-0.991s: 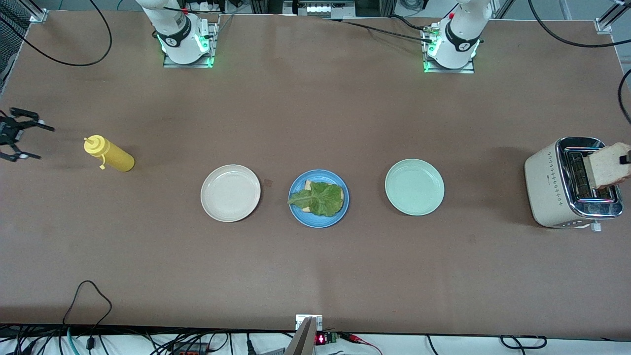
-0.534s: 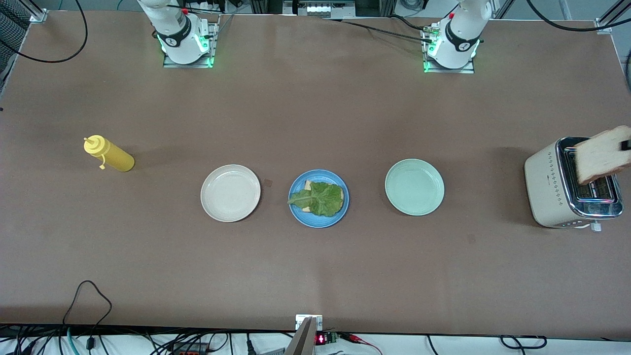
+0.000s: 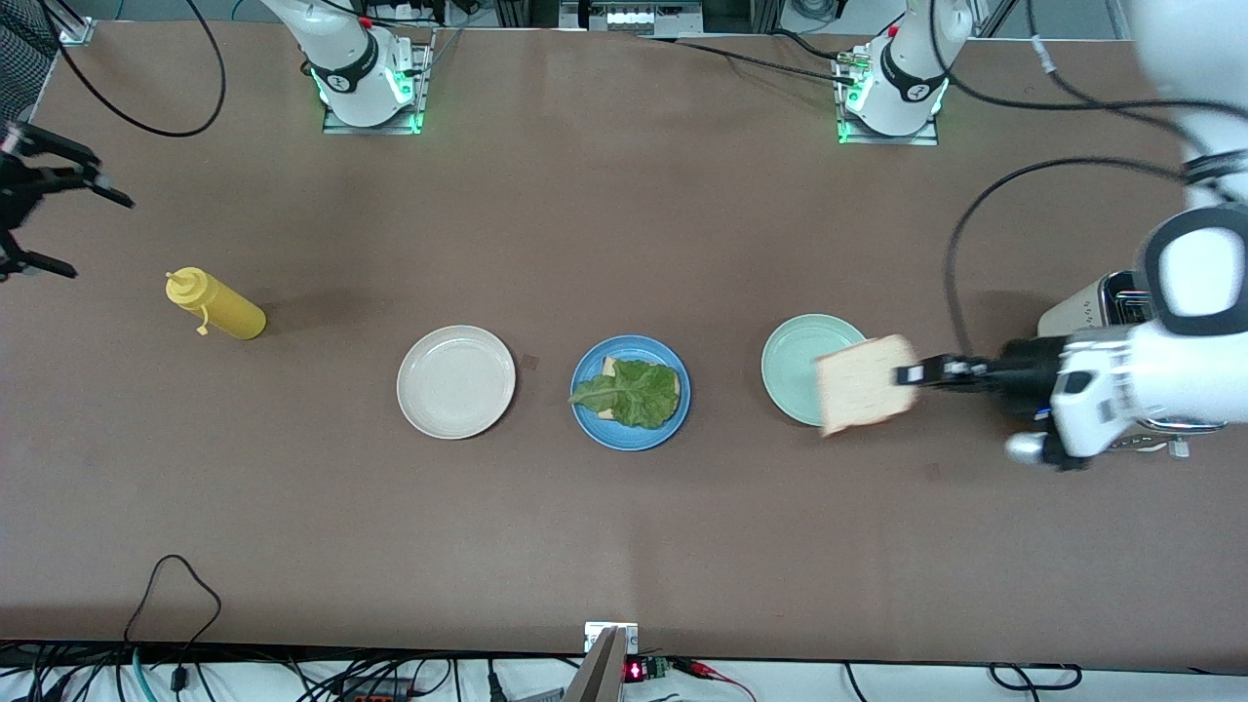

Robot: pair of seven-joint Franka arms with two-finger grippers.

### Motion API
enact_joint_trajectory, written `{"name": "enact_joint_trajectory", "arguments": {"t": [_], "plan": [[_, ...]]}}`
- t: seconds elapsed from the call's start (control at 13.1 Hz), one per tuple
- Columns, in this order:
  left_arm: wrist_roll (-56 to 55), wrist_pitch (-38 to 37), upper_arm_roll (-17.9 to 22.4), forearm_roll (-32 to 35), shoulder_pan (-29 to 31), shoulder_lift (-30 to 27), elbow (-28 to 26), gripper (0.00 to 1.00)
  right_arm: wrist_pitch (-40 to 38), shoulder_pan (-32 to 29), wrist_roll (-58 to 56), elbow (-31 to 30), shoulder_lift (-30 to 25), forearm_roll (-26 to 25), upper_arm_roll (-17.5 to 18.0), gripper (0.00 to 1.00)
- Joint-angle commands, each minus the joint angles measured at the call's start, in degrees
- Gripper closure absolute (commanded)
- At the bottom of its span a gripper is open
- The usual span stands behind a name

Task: Make sandwich in blue plate with both arms
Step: 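Carry the bread with the left gripper onto the lettuce on the blue plate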

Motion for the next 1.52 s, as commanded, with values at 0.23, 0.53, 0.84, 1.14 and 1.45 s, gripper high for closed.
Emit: {"name": "enact_joint_trajectory", "arguments": {"t": [0.23,0.53,0.84,1.14,1.45], "plan": [[4.8,8.9,0.5,-25.4,-8.1,7.4,-2.1,0.99,1.9,10.1,35.5,-4.8,0.2,-9.4,-1.6,0.00],[22.0,14.1,0.5,-31.5,-13.1,7.5,-12.6,0.97,1.9,10.0,45.9,-6.1,0.5,-13.3,-1.6,0.00],[31.1,19.4,0.5,-36.5,-17.4,9.1,-16.5,0.99,2.0,9.7,45.9,-5.2,-0.2,-14.4,-1.6,0.00],[37.1,23.7,0.4,-38.4,-18.9,12.9,-16.2,0.99,4.3,8.2,46.2,-5.1,0.6,-14.4,-1.8,0.00],[39.0,24.4,0.5,-40.2,-19.4,14.5,-15.5,0.28,3.5,8.3,45.7,-5.2,1.9,-14.2,-1.5,0.00]]}}
